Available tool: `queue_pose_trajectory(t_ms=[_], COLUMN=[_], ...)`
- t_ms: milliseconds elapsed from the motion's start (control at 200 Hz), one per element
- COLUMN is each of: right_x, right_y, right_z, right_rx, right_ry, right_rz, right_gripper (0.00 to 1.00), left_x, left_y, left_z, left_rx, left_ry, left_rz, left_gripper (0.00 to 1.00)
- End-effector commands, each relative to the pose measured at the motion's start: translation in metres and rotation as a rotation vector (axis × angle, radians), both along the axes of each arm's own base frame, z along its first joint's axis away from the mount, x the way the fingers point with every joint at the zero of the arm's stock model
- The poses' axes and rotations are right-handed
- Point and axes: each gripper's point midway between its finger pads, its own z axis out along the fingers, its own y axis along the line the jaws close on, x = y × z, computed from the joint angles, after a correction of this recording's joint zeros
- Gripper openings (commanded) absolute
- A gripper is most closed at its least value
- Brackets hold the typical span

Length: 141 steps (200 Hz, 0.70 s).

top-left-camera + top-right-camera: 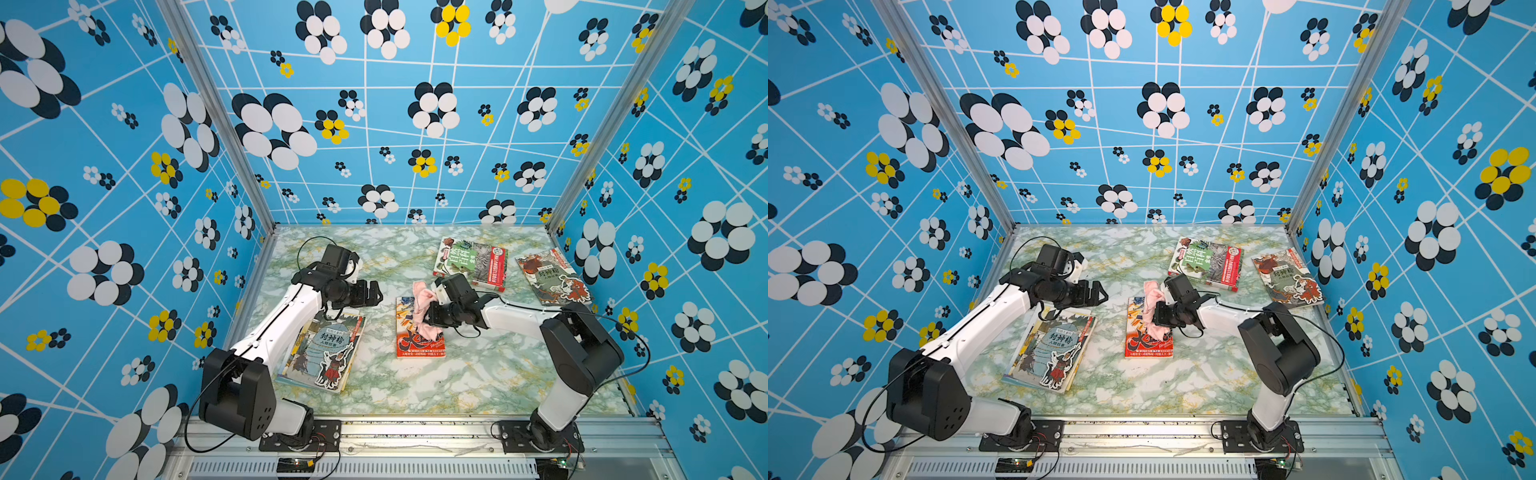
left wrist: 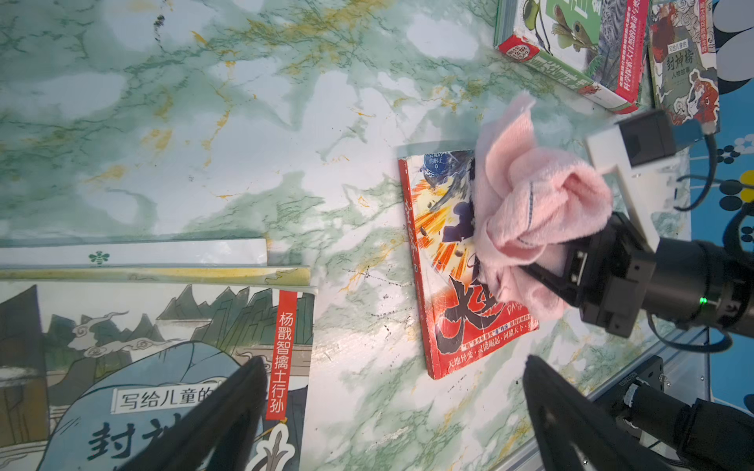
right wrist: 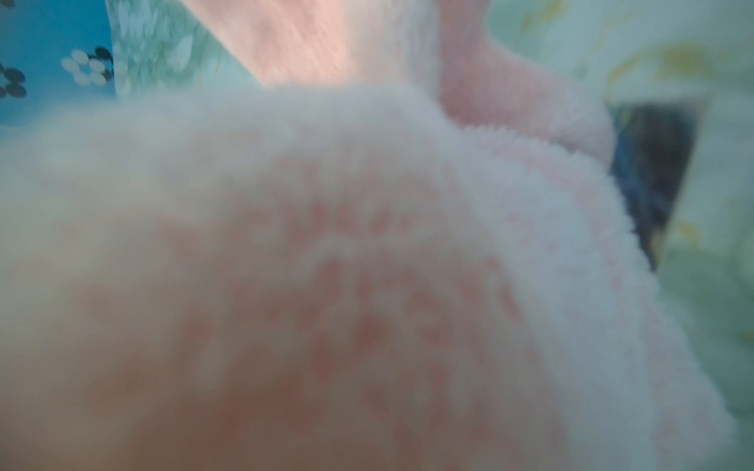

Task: Wipe the cover of the book
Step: Wipe the dirt from the cover of the book.

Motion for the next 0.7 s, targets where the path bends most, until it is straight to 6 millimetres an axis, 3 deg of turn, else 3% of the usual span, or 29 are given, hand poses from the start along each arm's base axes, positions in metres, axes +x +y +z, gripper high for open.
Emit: queue_pose_trajectory(t_ms=[0, 80, 125, 355, 455, 545, 700], right_x=[0.0, -0.001, -0.013, -0.113, -0.136, -0.132, -0.088], right_y=[-0.047, -0.05, -0.056, -0.088, -0.093, -0.09, -0.073], right_z=[-0.053, -0.047, -0.047, -0.051, -0.049, -0.044, -0.031], right_rx=[-0.21, -0.219, -0.226, -0.267, -0.282, -0.274, -0.295], right_ry=[0.117, 0.108, 0.119, 0.2, 0.207, 0.18, 0.102], right_rz=[-0.071, -0.073, -0.068, -0.067, -0.072, -0.077, -0.062], right_gripper=[0.0, 0.0, 0.0, 0.0, 0.0, 0.0, 0.0], left_x=[-0.007, -0.008, -0.008, -0.006, -0.005, -0.005, -0.005], left_y=[-0.001, 0.0, 0.001, 0.001, 0.0, 0.0, 0.0], left_z=[-0.005, -0.005, -0.004, -0.006, -0.007, -0.008, -0.007], left_rx=[0.004, 0.01, 0.014, 0.02, 0.017, 0.013, 0.009], left_ry=[0.015, 0.013, 0.01, 0.011, 0.021, 0.024, 0.023], left_rz=[-0.017, -0.017, -0.016, -0.017, -0.017, -0.017, -0.018], left_gripper=[0.99, 0.99, 0.99, 0.99, 0.99, 0.99, 0.99])
